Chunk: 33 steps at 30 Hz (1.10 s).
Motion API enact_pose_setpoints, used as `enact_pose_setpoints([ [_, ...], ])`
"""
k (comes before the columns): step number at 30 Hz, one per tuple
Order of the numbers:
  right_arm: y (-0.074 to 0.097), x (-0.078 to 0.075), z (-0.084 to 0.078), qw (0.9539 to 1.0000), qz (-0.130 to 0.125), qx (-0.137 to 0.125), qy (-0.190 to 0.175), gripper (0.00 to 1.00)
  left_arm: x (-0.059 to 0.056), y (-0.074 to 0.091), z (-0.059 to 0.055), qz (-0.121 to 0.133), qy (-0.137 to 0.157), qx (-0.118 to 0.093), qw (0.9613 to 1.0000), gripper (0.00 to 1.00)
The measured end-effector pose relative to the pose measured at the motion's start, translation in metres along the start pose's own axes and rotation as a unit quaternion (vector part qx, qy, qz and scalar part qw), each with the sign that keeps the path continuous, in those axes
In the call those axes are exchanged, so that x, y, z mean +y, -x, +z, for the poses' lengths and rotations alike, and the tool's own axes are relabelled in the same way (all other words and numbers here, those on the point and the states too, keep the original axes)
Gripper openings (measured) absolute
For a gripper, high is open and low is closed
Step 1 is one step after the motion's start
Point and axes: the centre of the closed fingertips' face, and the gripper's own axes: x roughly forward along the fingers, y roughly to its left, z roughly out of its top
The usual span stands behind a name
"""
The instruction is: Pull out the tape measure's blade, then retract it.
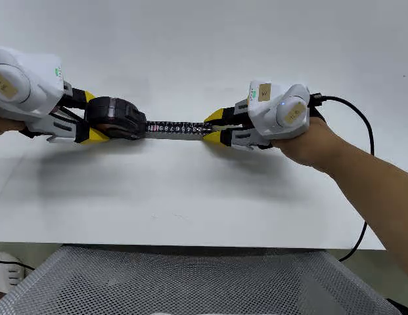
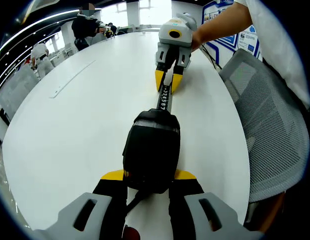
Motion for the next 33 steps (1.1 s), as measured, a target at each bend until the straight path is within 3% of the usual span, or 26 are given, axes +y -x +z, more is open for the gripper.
enact_pose_setpoints([
  [33, 0.031, -0.001, -0.022, 0.9997, -0.012, 0.021, -0.002, 0.09, 0.0, 0.0, -0.001, 0.001, 0.002, 0.002, 1.0, 0.26],
])
